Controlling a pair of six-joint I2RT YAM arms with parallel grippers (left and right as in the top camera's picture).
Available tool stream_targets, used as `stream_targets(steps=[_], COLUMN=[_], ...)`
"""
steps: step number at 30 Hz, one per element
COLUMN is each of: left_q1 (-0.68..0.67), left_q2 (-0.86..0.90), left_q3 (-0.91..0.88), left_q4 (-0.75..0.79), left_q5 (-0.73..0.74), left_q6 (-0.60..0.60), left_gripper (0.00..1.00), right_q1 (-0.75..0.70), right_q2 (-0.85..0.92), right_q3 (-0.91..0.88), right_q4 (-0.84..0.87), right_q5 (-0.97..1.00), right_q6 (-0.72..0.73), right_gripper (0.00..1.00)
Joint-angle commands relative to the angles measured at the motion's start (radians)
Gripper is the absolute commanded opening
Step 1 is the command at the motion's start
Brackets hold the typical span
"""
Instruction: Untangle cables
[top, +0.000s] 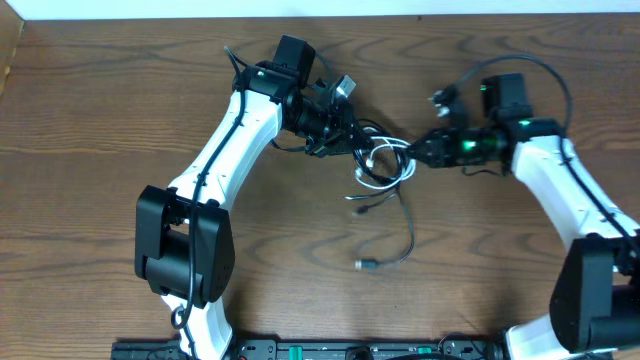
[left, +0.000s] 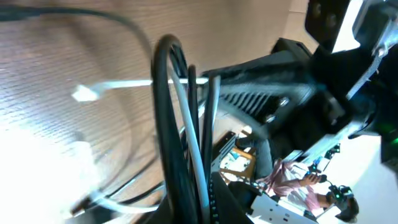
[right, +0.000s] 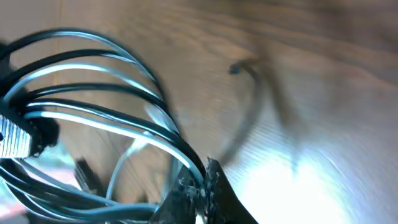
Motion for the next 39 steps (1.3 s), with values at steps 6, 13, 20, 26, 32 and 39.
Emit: stream_targets(steps=[6, 13, 20, 26, 32, 39], left_q1=[0.063, 0.065, 0.055, 0.021, 0.03, 0.041], left_q2=[0.0, 0.0, 0.0, 0.0, 0.0, 0.0], left_q3=[0.002, 0.002, 0.002, 0.002, 0.002, 0.002], left_q4=[-0.009, -0.009, -0.009, -0.009, -0.008, -0.008], left_q5=[-0.01, -0.01, -0.009, 0.031, 0.037, 0.037], left_q6=[0.016, 0.016, 0.011, 0.007, 0.008, 0.008], left_gripper=[0.07, 0.07, 0.07, 0.07, 0.07, 0.07], right_q1=[-0.133, -0.114, -0.035, 0.11, 0.182, 0.201], right_q2=[-0.006, -0.006, -0.006, 0.002, 0.024, 0.069], right_q3=[0.001, -0.013, -0.013, -0.013, -0.013, -0.013], right_q4=[-0.159, -0.158, -0.001, 0.142, 0.209, 0.201], right_q5=[0.443, 0.414, 0.047, 0.063, 0.148, 0.154], right_q6=[0.121, 0.073, -0.083, -0.081, 0.002, 0.008], right_gripper=[0.01, 0.01, 0.4, 0.47, 0.46, 0.39])
